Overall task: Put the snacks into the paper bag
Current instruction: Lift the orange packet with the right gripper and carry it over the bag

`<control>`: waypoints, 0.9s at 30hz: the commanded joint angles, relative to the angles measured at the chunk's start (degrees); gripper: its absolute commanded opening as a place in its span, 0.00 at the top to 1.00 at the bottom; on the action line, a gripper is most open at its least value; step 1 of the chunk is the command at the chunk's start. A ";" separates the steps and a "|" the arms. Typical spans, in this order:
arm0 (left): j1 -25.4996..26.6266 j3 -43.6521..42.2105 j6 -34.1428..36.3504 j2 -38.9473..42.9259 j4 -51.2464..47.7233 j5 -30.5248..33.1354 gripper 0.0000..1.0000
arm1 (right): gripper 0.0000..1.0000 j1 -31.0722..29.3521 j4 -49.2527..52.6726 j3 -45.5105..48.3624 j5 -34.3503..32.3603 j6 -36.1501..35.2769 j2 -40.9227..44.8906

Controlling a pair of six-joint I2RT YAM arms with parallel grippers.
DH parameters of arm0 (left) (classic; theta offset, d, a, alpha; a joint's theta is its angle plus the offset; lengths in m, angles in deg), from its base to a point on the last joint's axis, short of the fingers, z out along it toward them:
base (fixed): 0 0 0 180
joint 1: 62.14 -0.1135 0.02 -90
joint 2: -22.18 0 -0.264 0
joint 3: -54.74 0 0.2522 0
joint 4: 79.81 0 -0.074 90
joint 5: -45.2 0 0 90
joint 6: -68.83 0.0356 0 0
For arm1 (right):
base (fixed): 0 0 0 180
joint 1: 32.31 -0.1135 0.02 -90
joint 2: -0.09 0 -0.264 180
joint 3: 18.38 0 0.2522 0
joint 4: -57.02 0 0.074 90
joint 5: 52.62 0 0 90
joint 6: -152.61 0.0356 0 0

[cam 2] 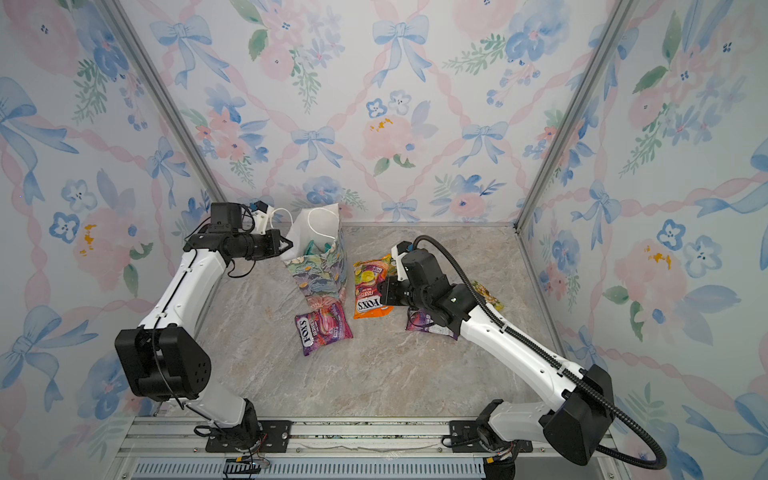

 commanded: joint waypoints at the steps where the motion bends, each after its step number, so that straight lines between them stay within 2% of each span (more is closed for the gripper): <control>1: -0.33 -0.67 0.36 1.19 -0.73 -0.62 1.00 | 0.99 -3.43 -0.02 -7.92 -0.18 -4.08 -2.69; 6: -0.39 -0.68 0.27 1.15 -0.73 -0.71 1.00 | 0.99 -6.57 -1.33 -18.83 0.27 -6.61 -9.63; 15: -0.40 -0.67 0.10 1.03 -0.73 -1.15 1.00 | 0.99 -6.87 -0.68 -39.61 2.05 -9.70 -25.05; 27: -0.34 -0.63 0.10 1.13 -0.67 -1.26 1.00 | 0.99 -6.65 2.72 -64.04 -3.53 -14.81 -40.98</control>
